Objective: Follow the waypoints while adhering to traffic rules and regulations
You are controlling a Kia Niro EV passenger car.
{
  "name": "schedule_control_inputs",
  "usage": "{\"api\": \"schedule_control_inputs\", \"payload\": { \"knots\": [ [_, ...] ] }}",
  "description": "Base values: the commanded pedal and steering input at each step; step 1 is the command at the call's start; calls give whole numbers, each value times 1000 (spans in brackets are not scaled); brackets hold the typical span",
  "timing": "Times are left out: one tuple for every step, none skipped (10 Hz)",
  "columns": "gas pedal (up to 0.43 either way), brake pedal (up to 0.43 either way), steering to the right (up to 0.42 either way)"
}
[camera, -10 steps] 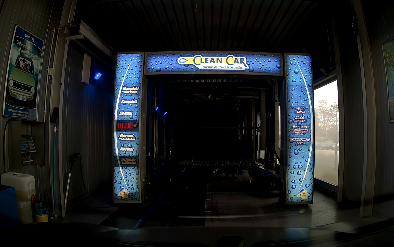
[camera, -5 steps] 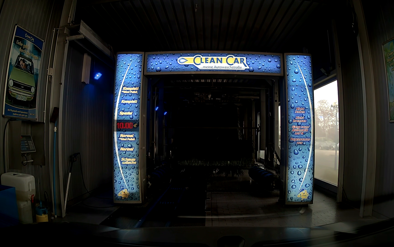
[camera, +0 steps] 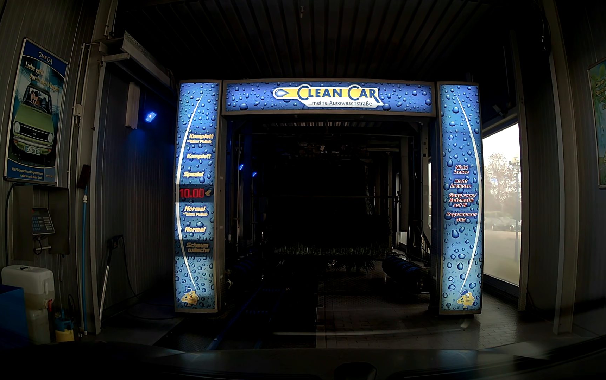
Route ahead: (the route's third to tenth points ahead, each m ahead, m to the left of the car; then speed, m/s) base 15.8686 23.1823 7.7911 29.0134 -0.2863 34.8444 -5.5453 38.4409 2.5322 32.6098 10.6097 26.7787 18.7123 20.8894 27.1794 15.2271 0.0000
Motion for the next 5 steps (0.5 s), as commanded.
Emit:
{"api": "schedule_control_inputs", "payload": {
  "knots": [
    [0, 0, -14],
    [0, 0, -15],
    [0, 0, -14],
    [0, 0, -15],
    [0, 0, -14]
  ]
}}
